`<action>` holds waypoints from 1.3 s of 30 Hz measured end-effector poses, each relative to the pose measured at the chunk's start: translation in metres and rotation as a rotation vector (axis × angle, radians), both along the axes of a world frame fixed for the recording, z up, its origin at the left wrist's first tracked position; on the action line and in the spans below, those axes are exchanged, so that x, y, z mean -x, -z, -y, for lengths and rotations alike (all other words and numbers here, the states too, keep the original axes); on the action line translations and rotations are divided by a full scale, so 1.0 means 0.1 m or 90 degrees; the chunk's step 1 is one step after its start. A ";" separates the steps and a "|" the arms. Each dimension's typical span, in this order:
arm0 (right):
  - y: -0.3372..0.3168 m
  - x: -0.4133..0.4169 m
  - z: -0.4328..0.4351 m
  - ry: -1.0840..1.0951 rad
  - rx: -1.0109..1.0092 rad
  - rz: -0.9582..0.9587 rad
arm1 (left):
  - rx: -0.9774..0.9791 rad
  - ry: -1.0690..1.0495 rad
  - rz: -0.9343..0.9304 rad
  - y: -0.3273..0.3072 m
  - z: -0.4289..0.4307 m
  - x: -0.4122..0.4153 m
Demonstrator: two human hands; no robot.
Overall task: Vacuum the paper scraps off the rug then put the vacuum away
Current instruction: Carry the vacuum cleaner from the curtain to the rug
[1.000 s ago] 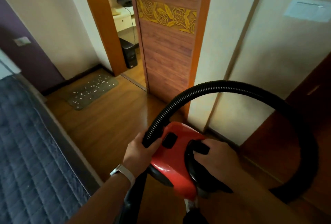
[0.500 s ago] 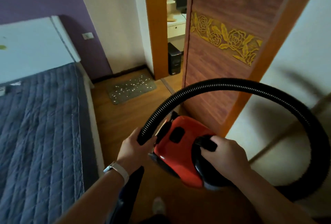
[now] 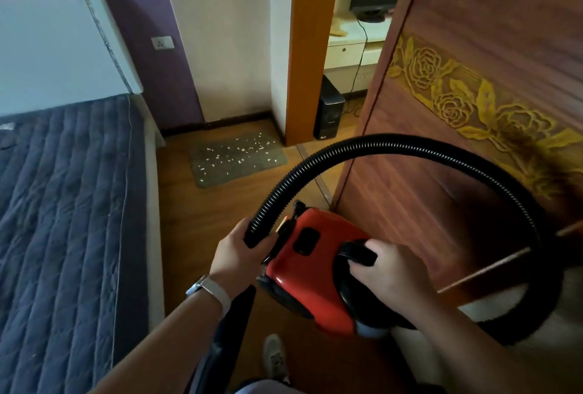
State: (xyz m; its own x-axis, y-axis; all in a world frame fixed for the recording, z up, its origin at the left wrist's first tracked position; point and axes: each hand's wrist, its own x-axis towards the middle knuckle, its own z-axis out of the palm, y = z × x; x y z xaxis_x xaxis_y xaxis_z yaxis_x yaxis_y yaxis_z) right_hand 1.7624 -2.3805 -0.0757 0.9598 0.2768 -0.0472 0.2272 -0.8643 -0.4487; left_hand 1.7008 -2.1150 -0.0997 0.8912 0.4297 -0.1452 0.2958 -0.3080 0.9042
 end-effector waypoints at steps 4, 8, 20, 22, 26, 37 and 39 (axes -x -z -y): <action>-0.05 -0.72 -0.46 0.005 0.047 0.066 | 0.011 -0.017 -0.011 -0.10 -0.50 -0.66; -0.08 -1.33 -0.77 0.023 -0.005 0.080 | -0.002 -0.027 -0.001 -0.20 -0.90 -1.14; 0.17 -3.18 -2.00 -0.095 0.017 -0.029 | -0.012 -0.129 -0.037 0.03 -1.88 -2.43; 0.19 -3.55 -2.27 -0.132 0.019 -0.061 | -0.014 -0.163 -0.042 0.03 -2.05 -2.71; 0.19 -4.25 -2.77 -0.220 0.040 -0.088 | -0.009 -0.240 -0.056 -0.01 -2.36 -3.23; 0.19 -5.61 -4.35 -0.405 0.090 -0.065 | -0.012 -0.418 -0.060 -0.04 -3.43 -4.07; 0.25 -5.79 -4.67 -0.421 0.110 -0.099 | -0.018 -0.431 -0.072 0.07 -3.70 -4.13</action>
